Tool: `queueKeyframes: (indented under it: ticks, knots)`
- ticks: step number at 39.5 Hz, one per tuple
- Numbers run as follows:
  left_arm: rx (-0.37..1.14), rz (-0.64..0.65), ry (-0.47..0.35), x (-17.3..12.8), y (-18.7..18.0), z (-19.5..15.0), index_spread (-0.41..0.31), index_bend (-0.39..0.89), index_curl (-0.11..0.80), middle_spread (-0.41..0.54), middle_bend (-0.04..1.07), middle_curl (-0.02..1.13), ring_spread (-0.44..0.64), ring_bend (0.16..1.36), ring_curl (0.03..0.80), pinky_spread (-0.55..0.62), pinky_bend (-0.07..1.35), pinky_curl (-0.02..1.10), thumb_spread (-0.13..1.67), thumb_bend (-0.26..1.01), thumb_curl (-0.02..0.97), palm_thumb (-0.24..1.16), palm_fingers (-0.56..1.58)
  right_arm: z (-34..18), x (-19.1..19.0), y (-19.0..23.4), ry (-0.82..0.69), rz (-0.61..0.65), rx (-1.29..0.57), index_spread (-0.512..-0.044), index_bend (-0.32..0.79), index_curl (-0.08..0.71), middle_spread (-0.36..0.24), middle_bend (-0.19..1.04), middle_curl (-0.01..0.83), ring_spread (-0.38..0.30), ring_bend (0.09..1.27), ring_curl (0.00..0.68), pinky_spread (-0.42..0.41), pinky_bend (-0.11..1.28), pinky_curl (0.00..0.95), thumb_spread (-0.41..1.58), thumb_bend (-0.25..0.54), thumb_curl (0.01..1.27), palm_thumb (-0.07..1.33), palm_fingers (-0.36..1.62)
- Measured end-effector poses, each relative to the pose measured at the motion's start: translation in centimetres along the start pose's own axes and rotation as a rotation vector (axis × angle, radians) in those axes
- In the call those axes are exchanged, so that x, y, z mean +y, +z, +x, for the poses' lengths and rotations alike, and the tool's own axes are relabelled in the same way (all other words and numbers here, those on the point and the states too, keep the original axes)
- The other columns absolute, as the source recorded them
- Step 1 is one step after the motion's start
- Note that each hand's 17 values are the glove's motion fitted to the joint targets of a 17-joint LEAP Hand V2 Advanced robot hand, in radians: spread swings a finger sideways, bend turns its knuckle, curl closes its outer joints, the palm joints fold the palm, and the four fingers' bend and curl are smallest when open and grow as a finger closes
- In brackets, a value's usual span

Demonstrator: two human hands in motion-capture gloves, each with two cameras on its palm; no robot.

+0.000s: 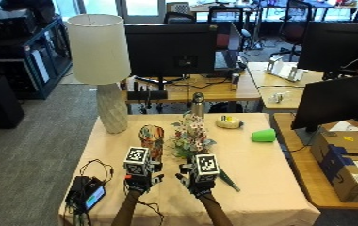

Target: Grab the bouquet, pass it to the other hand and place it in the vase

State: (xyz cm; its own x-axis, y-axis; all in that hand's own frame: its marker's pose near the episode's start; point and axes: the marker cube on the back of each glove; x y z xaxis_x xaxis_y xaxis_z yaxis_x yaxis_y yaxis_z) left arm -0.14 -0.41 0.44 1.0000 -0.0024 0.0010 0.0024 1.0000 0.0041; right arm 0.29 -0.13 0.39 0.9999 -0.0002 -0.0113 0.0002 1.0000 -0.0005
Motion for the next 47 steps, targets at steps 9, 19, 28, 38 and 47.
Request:
queueKeyframes:
  ticks: [9, 19, 28, 38, 47]
  knots:
    - [0.005, -0.012, 0.004, 0.4, -0.3, 0.4, -0.041, 0.16, 0.127, 0.126, 0.17, 0.13, 0.28, 0.46, 0.16, 0.34, 0.43, 0.18, 0.79, 0.01, 0.085, 0.1, 0.33, 0.3, -0.4, 0.5, 0.002, 0.021, 0.006, -0.317, 0.15, 0.13, -0.011, 0.29, 0.148, 0.124, 0.22, 0.094, 0.25, 0.39, 0.17, 0.88, 0.09, 0.09, 0.2, 0.24]
    - [0.012, -0.02, -0.004, 0.2, 0.0, 0.2, -0.046, 0.16, 0.196, 0.15, 0.18, 0.18, 0.35, 0.48, 0.191, 0.4, 0.44, 0.23, 0.97, -0.02, 0.141, 0.1, 0.29, 0.1, -0.5, 0.3, -0.007, 0.035, -0.011, -0.366, 0.14, 0.179, -0.009, 0.28, 0.212, 0.152, 0.23, 0.136, 0.293, 0.4, 0.221, 1.09, 0.047, 0.14, 0.21, 0.21]
    - [0.009, -0.015, 0.001, 0.4, -0.5, 0.2, -0.047, 0.16, 0.237, 0.157, 0.18, 0.22, 0.36, 0.5, 0.21, 0.42, 0.44, 0.26, 1.02, -0.02, 0.177, 0.09, 0.27, 2.3, -0.5, -1.1, 0.028, 0.007, 0.019, -0.379, 0.14, 0.207, -0.005, 0.27, 0.25, 0.161, 0.24, 0.164, 0.305, 0.41, 0.254, 1.15, 0.007, 0.17, 0.22, 0.18]
    - [0.013, -0.027, -0.002, 1.2, -1.4, 0.3, -0.047, 0.16, 0.268, 0.161, 0.18, 0.25, 0.38, 0.51, 0.223, 0.43, 0.44, 0.28, 1.05, -0.02, 0.205, 0.08, 0.26, 10.6, -2.5, -0.8, 0.155, -0.018, 0.028, -0.387, 0.11, 0.206, 0.004, 0.25, 0.277, 0.172, 0.26, 0.191, 0.31, 0.45, 0.291, 1.14, -0.019, 0.21, 0.23, 0.1]
    - [0.04, -0.03, -0.012, 0.5, -0.3, -0.6, -0.047, 0.15, 0.282, 0.162, 0.18, 0.26, 0.38, 0.51, 0.234, 0.43, 0.44, 0.3, 1.06, -0.02, 0.223, 0.08, 0.24, 19.0, -4.5, 5.4, 0.278, -0.091, -0.018, -0.389, 0.1, 0.189, 0.026, 0.23, 0.293, 0.188, 0.27, 0.21, 0.319, 0.52, 0.325, 1.09, -0.02, 0.23, 0.25, 0.01]
